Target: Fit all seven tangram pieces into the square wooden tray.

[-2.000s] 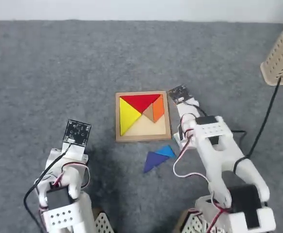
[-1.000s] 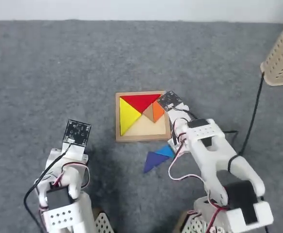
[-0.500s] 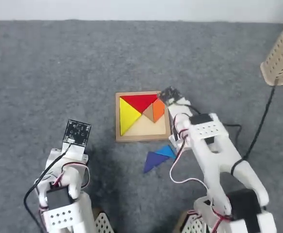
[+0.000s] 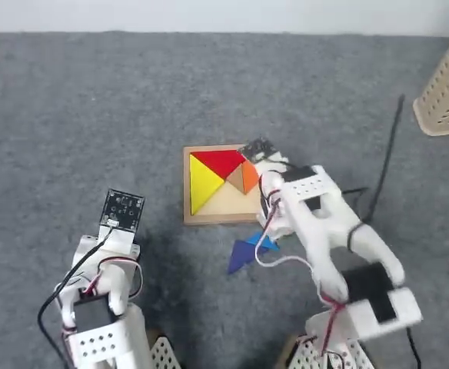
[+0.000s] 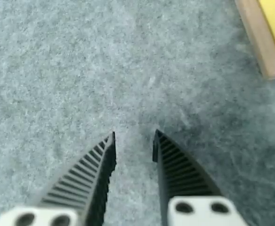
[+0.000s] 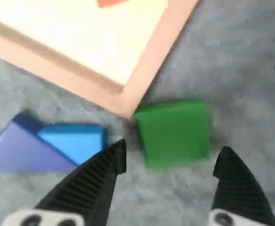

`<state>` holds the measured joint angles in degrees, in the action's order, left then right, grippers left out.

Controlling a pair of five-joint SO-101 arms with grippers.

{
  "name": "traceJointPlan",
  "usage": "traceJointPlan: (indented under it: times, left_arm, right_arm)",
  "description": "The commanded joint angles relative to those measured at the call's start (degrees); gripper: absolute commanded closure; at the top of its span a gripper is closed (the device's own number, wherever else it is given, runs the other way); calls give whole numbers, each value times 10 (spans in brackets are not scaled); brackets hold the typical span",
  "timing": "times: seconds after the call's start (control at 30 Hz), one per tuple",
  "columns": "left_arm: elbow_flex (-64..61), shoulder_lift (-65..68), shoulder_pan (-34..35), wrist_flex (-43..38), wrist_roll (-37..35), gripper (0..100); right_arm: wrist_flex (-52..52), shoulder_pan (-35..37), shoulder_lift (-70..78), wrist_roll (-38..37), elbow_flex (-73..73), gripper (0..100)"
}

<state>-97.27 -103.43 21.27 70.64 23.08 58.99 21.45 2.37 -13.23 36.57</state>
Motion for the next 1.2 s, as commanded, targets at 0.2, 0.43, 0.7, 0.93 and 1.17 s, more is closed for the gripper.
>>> traceJointPlan:
  times: [0.2,0.43,0.7,0.93,1.17]
  left_arm:
    - [7,-13,2,2,-4,879]
    - [7,-13,2,2,-4,879]
    - [7,-13,2,2,-4,879]
    - [7,-13,2,2,-4,879]
    - [7,-13,2,2,-4,879]
  right_arm:
    - [-10,-45,47,-2,-74,858]
    - [48,-39,-77,-1,-99,970]
    - [62,72,-108,-2,-190,968]
    - [63,118,48,32,-302,966]
    - [127,138,146,35,-403,823]
